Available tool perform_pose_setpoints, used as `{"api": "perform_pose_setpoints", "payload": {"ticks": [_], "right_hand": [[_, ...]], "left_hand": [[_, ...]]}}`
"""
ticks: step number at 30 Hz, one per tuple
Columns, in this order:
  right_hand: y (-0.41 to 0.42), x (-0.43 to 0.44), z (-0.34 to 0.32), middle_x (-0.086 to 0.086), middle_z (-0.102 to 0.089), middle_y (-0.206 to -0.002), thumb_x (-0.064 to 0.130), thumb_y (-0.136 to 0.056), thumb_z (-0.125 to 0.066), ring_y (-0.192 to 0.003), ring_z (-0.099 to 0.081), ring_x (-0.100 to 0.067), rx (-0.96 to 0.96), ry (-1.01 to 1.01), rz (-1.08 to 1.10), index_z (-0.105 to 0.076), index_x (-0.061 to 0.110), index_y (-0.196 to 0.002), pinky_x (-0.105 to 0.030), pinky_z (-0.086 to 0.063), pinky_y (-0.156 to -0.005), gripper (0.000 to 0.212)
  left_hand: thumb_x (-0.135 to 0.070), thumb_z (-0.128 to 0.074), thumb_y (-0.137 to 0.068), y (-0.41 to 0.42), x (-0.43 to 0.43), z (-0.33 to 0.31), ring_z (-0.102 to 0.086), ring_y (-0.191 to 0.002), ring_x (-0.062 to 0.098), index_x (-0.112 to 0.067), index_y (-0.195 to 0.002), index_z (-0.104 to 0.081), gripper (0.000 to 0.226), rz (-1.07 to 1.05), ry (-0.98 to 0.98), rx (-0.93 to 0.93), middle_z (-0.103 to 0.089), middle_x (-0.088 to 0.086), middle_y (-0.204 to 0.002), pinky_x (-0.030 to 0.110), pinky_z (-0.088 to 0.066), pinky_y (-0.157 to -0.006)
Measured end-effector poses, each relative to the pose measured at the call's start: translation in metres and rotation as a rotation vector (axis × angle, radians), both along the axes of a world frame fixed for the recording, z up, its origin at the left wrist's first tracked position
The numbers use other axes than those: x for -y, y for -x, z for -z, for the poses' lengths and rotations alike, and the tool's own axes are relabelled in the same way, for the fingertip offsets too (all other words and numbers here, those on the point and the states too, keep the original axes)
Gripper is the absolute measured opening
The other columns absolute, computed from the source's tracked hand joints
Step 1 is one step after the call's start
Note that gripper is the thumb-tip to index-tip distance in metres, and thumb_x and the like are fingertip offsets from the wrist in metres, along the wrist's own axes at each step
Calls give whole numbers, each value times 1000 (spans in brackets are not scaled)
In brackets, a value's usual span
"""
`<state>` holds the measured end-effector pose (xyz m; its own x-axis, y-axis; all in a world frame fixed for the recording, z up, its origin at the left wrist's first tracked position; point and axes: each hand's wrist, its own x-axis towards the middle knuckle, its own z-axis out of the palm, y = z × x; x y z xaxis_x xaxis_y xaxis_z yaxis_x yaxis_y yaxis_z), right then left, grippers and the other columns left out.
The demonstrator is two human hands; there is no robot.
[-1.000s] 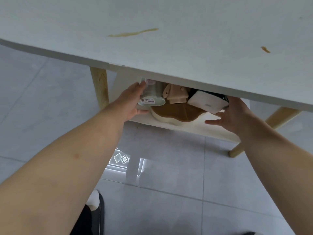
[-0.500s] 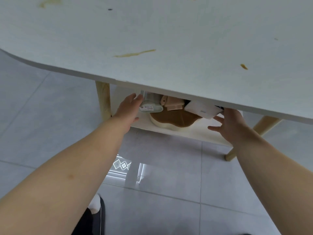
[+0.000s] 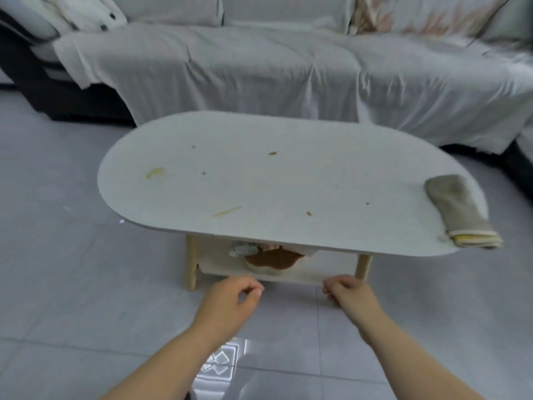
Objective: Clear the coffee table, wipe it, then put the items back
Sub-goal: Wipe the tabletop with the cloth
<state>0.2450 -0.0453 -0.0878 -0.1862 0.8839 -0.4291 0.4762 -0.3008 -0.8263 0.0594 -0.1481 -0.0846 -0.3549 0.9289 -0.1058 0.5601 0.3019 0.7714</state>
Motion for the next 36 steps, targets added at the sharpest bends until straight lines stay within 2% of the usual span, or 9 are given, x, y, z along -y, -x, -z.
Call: {"api": "perform_pose_setpoints", "payload": {"ticks": [2, 5, 9, 12, 16, 19, 24, 30, 36], "right_hand": [[-10, 13, -22, -8, -63, -78, 6, -86, -53, -69, -54, -16, -4, -33, -59, -63, 16, -67, -23, -42, -62, 24], [-26, 14, -57, 0, -60, -79, 8, -87, -54, -73, -53, -11, 3, -168, -93, -66, 10, -94, -21, -39, -61, 14], [-53, -5, -91, -6, -62, -101, 4, -87, -52, -91, -52, -14, 81, -462, -16, -62, 7, -108, -16, -34, -77, 24], [-74, -37, -102, -11, -54, -129, 5, -86, -54, -122, -44, -25, 239, -690, 31, -57, 7, -119, -31, -32, -101, 33], [-96, -93, -99, -5, -12, -156, 29, -88, -51, -143, -7, -26, 658, -648, -14, -31, 25, -140, -41, -7, -117, 55], [-104, -126, -88, -3, -1, -158, 42, -88, -47, -144, 3, -26, 792, -508, -22, -16, 29, -144, -45, -2, -117, 65], [-112, -158, -68, -6, -10, -157, 35, -90, -47, -143, -11, -26, 736, -392, -52, -18, 24, -144, -41, -15, -115, 62], [-84, -169, -56, -5, -21, -154, 26, -92, -42, -136, -26, -27, 724, -522, -29, -35, 21, -138, -39, -30, -107, 47], [-17, -199, -46, 8, -25, -153, 22, -91, -44, -135, -32, -18, 609, -689, -382, -42, 30, -134, -28, -29, -106, 44]], "left_hand": [[-23, -53, -85, -13, 6, -20, -56, -94, 10, -20, -91, -67, 15, 63, -64, -132, -65, -7, -92, 14, -36, -75], [-18, -54, -85, -22, -3, -50, -55, -100, 14, -14, -96, -67, 18, 70, -236, -294, -67, 1, -101, 14, -32, -82], [-16, -51, -87, -30, -26, -66, -52, -117, 18, -12, -110, -62, 26, 79, -317, -472, -62, 5, -120, 24, -35, -97], [-27, -36, -93, -29, -47, -58, -24, -138, 10, -22, -131, -42, 38, 94, -209, -507, -36, -5, -146, 24, -15, -113], [-36, -18, -95, -28, -83, -47, 2, -142, 9, -27, -142, -11, 48, 106, -75, -624, -4, -7, -155, 23, 9, -111], [-37, -14, -94, -24, -109, -42, 4, -142, 10, -27, -142, -8, 49, 85, -29, -663, -2, -6, -156, 25, 11, -111], [-31, -15, -94, -8, -137, -31, -1, -142, 10, -24, -141, -14, 47, 60, 33, -651, -10, -6, -155, 29, 6, -115], [-31, -18, -94, -4, -144, -22, -6, -142, 7, -27, -139, -20, 46, 33, 44, -611, -14, -9, -154, 30, 4, -115], [-34, -17, -92, -3, -145, -18, -1, -142, 6, -32, -139, -17, 46, -17, 34, -611, -7, -9, -155, 29, 6, -115]]}}
